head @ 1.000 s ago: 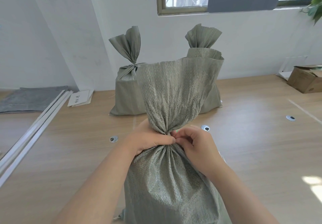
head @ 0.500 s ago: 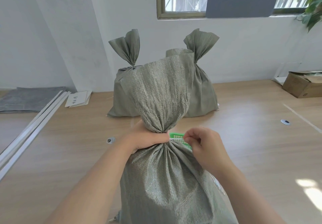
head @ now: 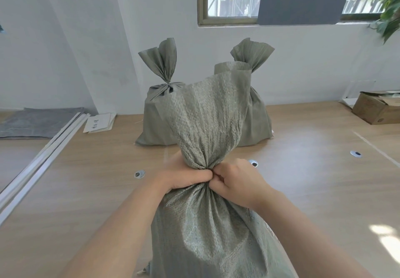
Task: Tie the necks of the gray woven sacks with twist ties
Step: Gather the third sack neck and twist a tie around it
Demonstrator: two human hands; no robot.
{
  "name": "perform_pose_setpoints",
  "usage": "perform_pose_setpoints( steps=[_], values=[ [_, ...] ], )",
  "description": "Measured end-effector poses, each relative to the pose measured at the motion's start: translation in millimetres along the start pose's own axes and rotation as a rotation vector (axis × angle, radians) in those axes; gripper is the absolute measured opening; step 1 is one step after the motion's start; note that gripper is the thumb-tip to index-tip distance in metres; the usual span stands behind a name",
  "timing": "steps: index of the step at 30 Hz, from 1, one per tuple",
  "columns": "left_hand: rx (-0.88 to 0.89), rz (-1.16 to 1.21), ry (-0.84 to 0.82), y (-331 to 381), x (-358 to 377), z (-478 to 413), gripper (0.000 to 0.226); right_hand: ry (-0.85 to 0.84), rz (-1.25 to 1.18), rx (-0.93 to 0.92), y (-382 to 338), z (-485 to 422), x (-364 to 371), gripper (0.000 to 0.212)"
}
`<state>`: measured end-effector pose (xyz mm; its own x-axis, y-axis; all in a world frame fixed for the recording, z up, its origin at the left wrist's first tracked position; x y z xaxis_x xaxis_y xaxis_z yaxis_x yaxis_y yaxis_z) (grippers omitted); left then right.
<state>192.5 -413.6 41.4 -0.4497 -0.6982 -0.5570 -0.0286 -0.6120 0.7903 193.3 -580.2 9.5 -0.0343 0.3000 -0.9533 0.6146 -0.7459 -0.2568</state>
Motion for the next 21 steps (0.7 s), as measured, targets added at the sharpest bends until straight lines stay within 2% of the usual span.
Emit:
perform_pose_setpoints(
  steps=[4,9,14,16,19,21],
  values=[
    [-0.052,0.018,-0.004,-11.7,-2.8,-4.1,0.017,0.078,-0.063,-0.029,3.9,7.4,2.5,0.018],
    [-0.050,0.029,-0.024,-17.0,-4.2,-3.4,0.026,0.142,-0.082,-0.072,8.5,12.4,-0.2,0.019],
    [-0.022,0.054,-0.060,-16.8,-6.6,-1.0,0.013,0.177,-0.183,-0.010,11.0,10.9,12.5,0.017],
    [-0.023,0.075,-0.049,-16.8,-7.1,-1.2,0.019,0.162,-0.203,0.023,9.0,10.3,14.3,0.016],
    [-0.019,0.077,-0.013,-16.9,-7.3,-4.8,0.030,0.153,-0.163,0.036,4.9,8.2,9.9,0.013],
    [-0.019,0.049,0.003,-13.8,-5.7,-6.3,0.024,0.153,-0.050,0.021,3.9,4.0,7.4,0.013]
  ],
)
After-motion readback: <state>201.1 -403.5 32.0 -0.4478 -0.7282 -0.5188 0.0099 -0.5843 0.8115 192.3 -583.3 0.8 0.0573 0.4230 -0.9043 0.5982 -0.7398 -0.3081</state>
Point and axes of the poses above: each hand's wrist, its own z-axis away from the middle knuckle, its own x-axis out of the palm, y = z × x, the point moved 1 cm from there along -z, towards the middle knuckle, and after that the axes turned 12 degrees about -y, right-handed, at the moved point
